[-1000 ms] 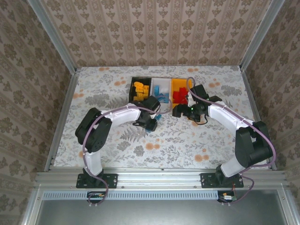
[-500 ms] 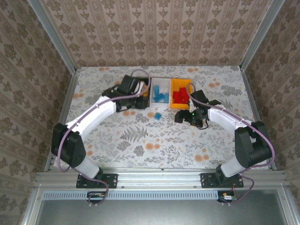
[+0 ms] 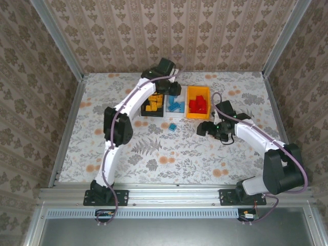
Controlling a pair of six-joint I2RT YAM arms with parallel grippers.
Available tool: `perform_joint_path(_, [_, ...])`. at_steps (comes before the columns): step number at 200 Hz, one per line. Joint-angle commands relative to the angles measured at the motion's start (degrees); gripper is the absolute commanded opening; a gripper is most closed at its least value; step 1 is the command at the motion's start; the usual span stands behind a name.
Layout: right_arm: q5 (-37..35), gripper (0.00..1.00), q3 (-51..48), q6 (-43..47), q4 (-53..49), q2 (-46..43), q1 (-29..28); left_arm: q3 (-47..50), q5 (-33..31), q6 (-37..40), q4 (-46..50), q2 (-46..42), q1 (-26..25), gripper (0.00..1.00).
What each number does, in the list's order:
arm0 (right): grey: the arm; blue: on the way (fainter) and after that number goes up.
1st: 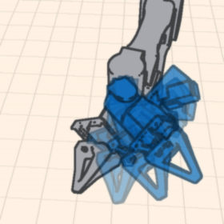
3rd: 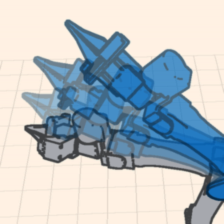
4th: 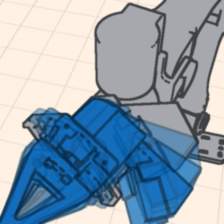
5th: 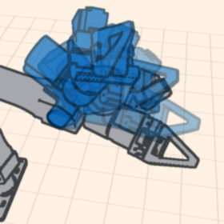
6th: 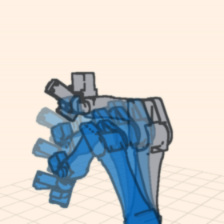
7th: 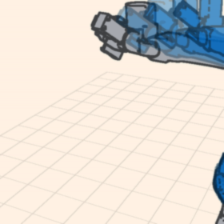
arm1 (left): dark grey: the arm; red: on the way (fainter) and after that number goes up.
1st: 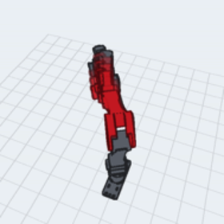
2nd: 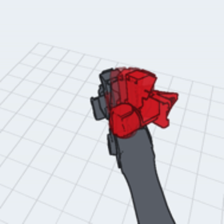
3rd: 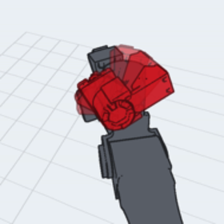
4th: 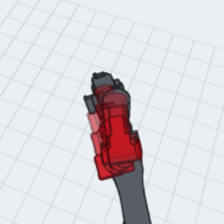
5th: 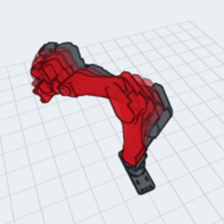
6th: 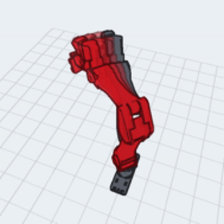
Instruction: Sort the legos into containers by color
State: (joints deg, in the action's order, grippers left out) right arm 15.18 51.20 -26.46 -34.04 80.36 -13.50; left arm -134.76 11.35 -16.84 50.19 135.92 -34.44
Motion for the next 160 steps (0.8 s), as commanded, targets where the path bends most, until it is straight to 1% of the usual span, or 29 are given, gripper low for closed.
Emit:
perform_joint_path(1, [-0.8,0.93,-0.5,1.5,-1.9,-2.0,0.8,-5.3,0.8,1.5,6.2,2.2,-0.3,0.31])
perform_joint_path(41, [-0.3,0.93,-0.6,1.7,-1.7,-1.5,1.1,-5.4,1.2,1.1,5.9,4.6,-0.3,0.31])
perform_joint_path(58, [-0.2,0.93,-0.7,1.6,-1.6,-1.4,1.2,-5.2,1.2,1.0,5.9,4.7,-0.4,0.33])
perform_joint_path(62, [-0.2,0.93,-0.7,1.6,-1.6,-1.4,1.2,-5.2,1.2,1.1,5.9,4.7,-0.4,0.35])
perform_joint_path(79, [-0.2,0.93,-0.7,1.6,-1.5,-1.4,1.3,-5.2,1.2,0.9,6.1,4.6,-0.4,0.5])
perform_joint_path(100, [-0.2,0.94,-0.8,1.6,-1.4,-1.3,1.4,-5.1,1.1,0.9,6.4,4.2,-0.5,0.57])
perform_joint_path(110, [0.1,0.94,-0.9,1.6,-1.4,-1.3,1.4,-5.1,1.0,0.8,6.4,3.8,-0.5,0.6])
perform_joint_path(138, [0.3,0.94,-1.0,1.6,-1.2,-1.7,1.6,-3.9,0.8,0.7,6.3,2.1,-0.7,0.61])
perform_joint_path(160, [0.4,0.94,-1.8,1.8,-1.0,-2.1,2.1,0.4,-0.8,1.6,5.2,-2.0,-1.8,0.64])
